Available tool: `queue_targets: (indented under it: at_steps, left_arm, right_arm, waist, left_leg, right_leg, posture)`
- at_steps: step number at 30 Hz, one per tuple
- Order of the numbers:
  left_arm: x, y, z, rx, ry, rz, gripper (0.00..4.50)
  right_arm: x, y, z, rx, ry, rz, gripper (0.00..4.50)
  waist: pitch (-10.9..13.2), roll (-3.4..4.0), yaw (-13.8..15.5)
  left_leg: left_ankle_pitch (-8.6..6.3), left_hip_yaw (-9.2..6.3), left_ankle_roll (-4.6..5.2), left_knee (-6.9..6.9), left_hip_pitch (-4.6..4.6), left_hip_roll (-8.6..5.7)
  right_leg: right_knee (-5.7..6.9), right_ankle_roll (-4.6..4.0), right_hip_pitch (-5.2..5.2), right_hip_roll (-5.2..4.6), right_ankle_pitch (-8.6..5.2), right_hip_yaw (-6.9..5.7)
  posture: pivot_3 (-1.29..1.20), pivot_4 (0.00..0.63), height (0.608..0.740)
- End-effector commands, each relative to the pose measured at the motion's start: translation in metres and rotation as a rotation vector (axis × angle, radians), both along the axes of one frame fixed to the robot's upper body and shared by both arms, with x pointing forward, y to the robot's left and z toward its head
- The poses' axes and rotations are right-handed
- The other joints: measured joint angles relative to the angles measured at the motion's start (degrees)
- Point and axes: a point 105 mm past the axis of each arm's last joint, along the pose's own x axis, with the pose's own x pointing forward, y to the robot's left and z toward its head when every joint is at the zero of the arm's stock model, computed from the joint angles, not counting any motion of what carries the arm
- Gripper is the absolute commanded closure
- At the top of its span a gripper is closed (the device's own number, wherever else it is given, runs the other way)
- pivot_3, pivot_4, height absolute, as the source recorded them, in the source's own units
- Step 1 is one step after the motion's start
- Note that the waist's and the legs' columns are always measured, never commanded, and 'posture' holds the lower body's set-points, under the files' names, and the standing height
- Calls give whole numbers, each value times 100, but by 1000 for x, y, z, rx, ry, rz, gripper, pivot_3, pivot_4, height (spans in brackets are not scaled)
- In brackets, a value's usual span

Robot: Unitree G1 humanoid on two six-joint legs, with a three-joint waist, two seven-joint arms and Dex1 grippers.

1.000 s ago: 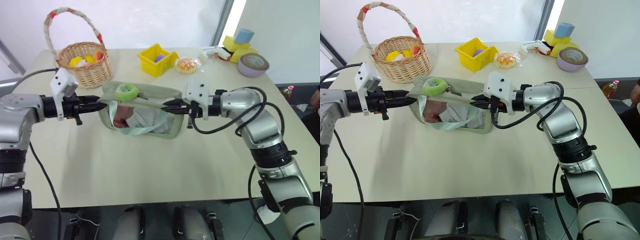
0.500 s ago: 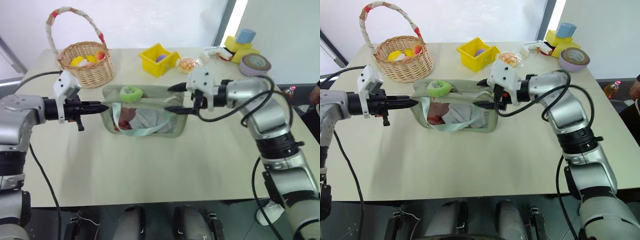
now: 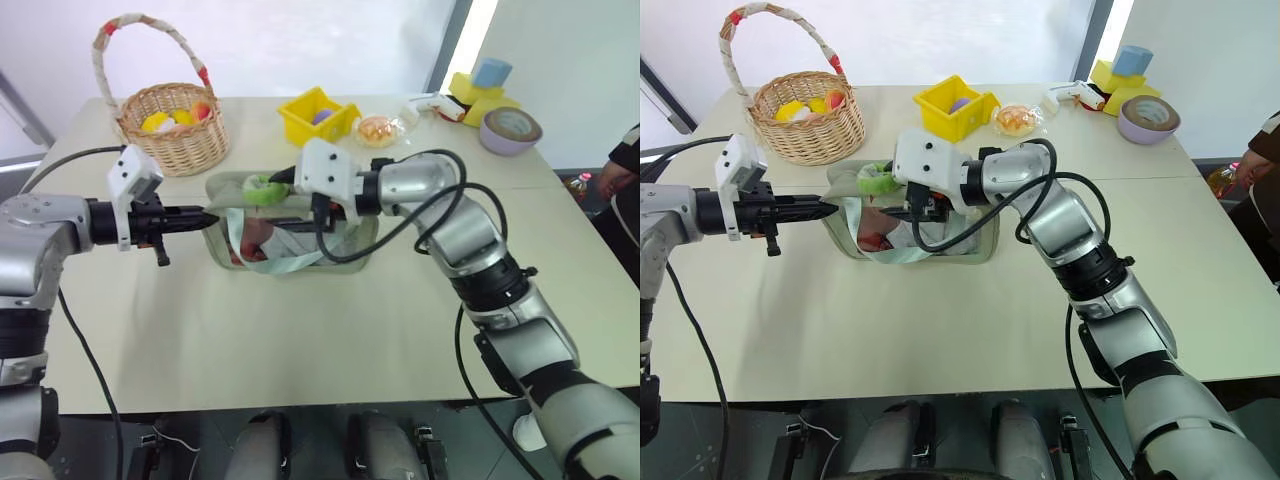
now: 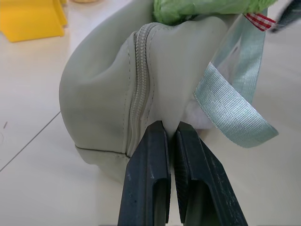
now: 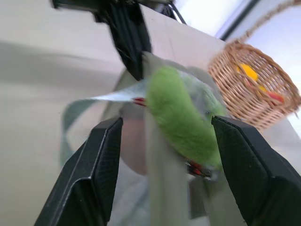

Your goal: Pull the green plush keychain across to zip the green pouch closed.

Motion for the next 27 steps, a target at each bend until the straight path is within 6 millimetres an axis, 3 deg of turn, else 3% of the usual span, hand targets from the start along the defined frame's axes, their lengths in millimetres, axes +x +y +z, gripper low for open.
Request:
queue_targets:
  at_steps: [1, 2, 6, 10, 13, 17, 20, 24, 27]
  left_arm:
    - [-4, 1, 12, 1, -47, -2, 4500]
    - [-4, 1, 12, 0, -47, -1, 4500]
    - [-3, 2, 11, -5, -43, 6, 4500]
    - [-3, 2, 9, -9, -39, 8, 4500]
    - [-3, 2, 9, -12, -39, 10, 4500]
    - [-4, 4, 7, -4, -33, 14, 4500]
    - [-6, 6, 2, -1, -16, 19, 4500]
    - [-6, 7, -1, -10, -4, 29, 4500]
    - [-6, 6, -2, -19, 7, 29, 4500]
  right_arm:
    - [-5, 3, 26, 68, -59, 27, 1933]
    - [-6, 4, 27, 76, -51, 36, 2213]
    - [-14, 3, 31, 112, 8, 72, 4407]
    - [-21, -8, 34, 173, 131, 85, 4490]
    - [-10, -30, 47, 263, 197, -19, 4490]
    - [13, -76, 55, 334, 199, -260, 4490]
    - [28, -128, 57, 330, 112, -517, 4490]
    - [24, -168, 74, 423, 69, -725, 4490]
    - [23, -195, 64, 375, 9, -895, 4490]
  waist:
    - [0, 0, -2]
    - [0, 0, -2]
    - [0, 0, 2]
    - [0, 0, 4]
    - [0, 0, 15]
    - [0, 0, 30]
    - [0, 0, 34]
    - [0, 3, 19]
    - [0, 4, 2]
  left_leg:
    - [0, 0, 0, -1, 0, 1]
    - [0, 0, 0, -1, 0, 1]
    - [0, 1, 0, 0, 0, 0]
    - [0, 0, 0, 0, 0, 1]
    - [0, 0, 1, 0, 0, 2]
    - [-1, 0, 2, -1, -1, 0]
    - [-3, 1, 5, -2, 0, 0]
    - [-8, 6, 14, -2, 0, -1]
    - [-8, 6, 14, -9, 3, 3]
  right_leg:
    - [0, 0, 0, 0, 0, 0]
    - [0, 0, 0, 0, 0, 0]
    - [0, 0, 0, -2, 0, 0]
    - [0, 0, 0, -2, 0, 0]
    - [0, 0, 0, -2, 0, 0]
    - [0, 0, 1, -4, 0, 0]
    - [-1, 0, 1, -4, 0, 0]
    - [-1, 0, 0, -6, 0, 3]
    - [-2, 0, -3, -1, 0, 3]
  posture:
    - [0, 150, 739]
    - [0, 150, 739]
    - [0, 150, 739]
    - [0, 150, 739]
    - [0, 150, 739]
    - [0, 150, 739]
    - [0, 150, 739]
    - [0, 150, 739]
    - [0, 150, 739]
